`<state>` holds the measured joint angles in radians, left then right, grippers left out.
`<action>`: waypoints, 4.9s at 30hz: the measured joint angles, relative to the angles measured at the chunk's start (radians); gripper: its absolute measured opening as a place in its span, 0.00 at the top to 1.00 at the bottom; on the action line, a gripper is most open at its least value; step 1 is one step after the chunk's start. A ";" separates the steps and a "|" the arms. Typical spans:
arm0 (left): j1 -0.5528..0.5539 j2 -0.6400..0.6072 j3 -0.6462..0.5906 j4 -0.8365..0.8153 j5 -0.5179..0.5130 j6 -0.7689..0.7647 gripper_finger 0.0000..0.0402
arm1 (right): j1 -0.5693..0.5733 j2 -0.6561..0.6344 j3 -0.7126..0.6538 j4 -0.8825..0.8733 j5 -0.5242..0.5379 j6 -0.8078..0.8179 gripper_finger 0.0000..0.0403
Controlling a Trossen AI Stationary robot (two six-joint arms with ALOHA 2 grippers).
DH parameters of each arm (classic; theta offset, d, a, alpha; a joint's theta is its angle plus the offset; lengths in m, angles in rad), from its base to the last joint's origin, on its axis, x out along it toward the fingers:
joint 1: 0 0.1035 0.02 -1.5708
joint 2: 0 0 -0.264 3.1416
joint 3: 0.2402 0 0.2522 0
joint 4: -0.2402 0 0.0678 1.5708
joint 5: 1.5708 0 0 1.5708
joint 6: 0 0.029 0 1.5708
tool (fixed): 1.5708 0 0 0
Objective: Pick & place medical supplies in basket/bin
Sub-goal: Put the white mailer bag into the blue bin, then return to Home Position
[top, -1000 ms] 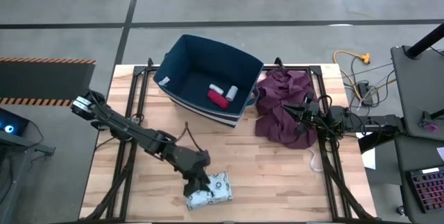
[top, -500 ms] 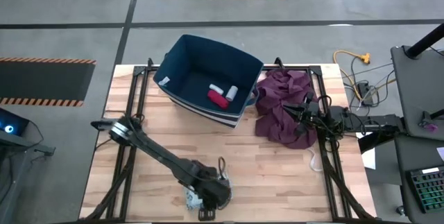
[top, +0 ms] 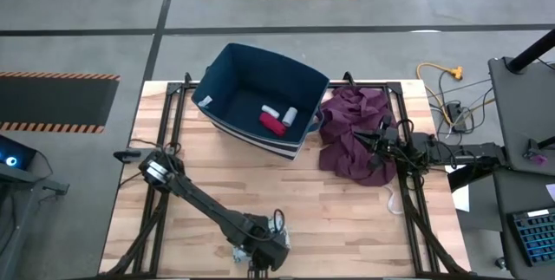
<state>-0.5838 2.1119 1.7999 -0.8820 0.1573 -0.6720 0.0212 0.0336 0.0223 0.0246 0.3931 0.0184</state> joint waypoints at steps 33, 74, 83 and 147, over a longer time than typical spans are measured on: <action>-0.003 -0.010 -0.355 0.383 -0.084 -0.111 0.63 | 0.000 0.002 0.000 0.000 0.000 -0.015 0.92; 0.070 -0.352 -0.398 0.315 -0.004 -0.048 1.00 | 0.000 0.001 0.000 0.002 0.002 -0.027 0.92; 0.093 -0.429 -0.397 0.395 -0.039 -0.043 1.00 | 0.000 0.001 0.000 0.002 0.000 -0.022 0.92; 1.005 -0.793 -0.203 0.067 -0.448 0.759 0.42 | 0.000 0.001 0.000 0.018 0.002 0.061 0.92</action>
<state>0.4213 1.3187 1.5970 -0.8145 -0.2903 0.0866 0.0209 0.0341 0.0223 0.0422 0.3946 0.0791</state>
